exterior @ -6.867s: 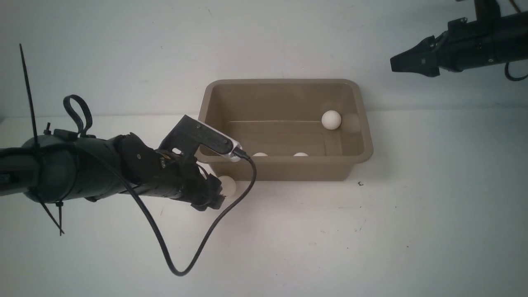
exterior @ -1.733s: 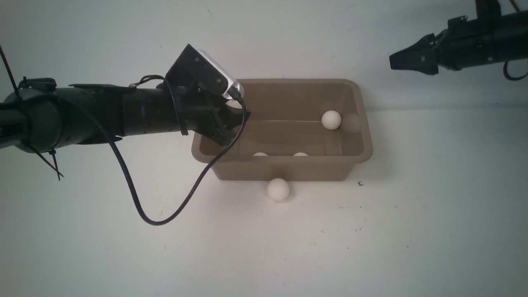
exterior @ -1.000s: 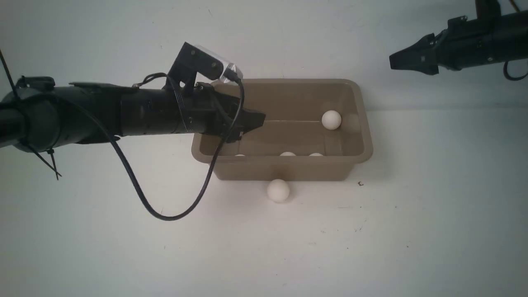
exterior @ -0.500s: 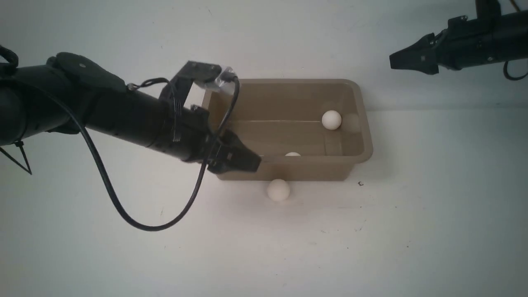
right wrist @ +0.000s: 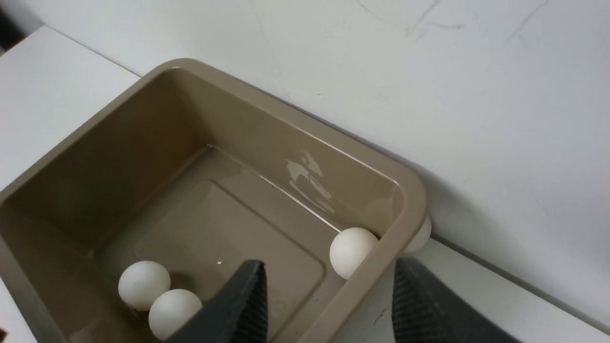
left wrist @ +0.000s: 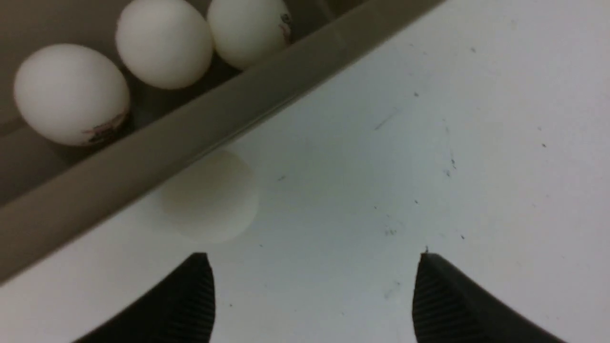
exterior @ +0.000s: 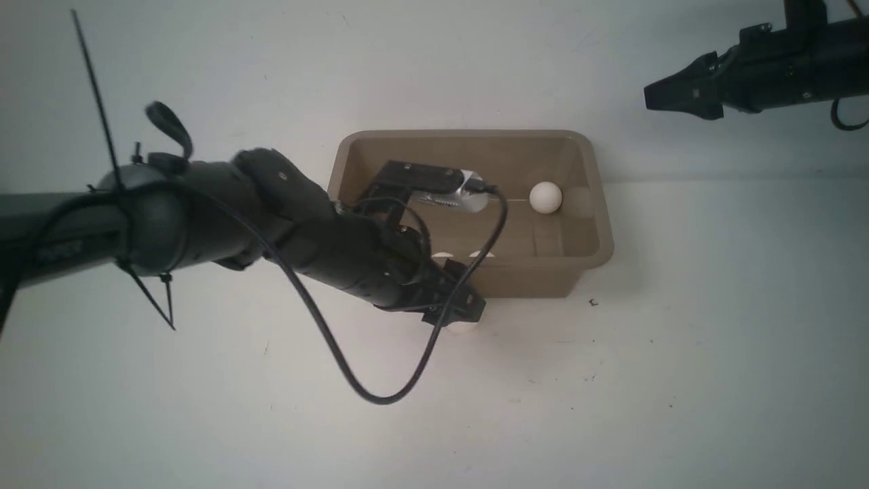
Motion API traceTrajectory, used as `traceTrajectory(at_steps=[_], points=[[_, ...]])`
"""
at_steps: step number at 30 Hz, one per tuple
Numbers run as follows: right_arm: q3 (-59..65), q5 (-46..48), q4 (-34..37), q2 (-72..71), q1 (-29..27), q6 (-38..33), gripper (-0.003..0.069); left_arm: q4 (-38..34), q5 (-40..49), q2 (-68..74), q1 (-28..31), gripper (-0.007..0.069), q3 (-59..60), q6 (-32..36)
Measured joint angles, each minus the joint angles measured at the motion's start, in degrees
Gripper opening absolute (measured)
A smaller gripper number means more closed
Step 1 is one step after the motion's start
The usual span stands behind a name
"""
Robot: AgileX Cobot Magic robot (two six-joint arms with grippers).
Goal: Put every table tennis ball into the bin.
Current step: Use the right arm to clamp the table tennis ball closest to it
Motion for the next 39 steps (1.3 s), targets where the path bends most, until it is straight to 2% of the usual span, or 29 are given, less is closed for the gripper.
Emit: traceTrajectory(at_steps=[6, 13, 21, 30, 39], points=[[0.0, -0.3, 0.0, 0.0, 0.0, 0.0, 0.0332, -0.9, -5.1, 3.2, -0.3, 0.05, 0.0, -2.9], [0.0, -0.4, 0.1, 0.0, 0.0, -0.1, 0.0332, -7.7, -9.4, 6.5, -0.7, 0.0494, 0.0, -3.5], [0.0, -0.6, 1.0, 0.0, 0.0, -0.6, 0.0332, -15.2, -15.5, 6.6, -5.0, 0.0478, 0.0, 3.5], [0.0, -0.7, 1.7, 0.0, 0.0, -1.3, 0.0332, -17.4, -16.8, 6.6, -5.6, 0.0478, 0.0, 4.5], [0.0, -0.5, 1.9, 0.0, 0.0, -1.0, 0.0332, -17.2, -12.3, 6.6, -5.8, 0.0478, 0.0, 4.9]])
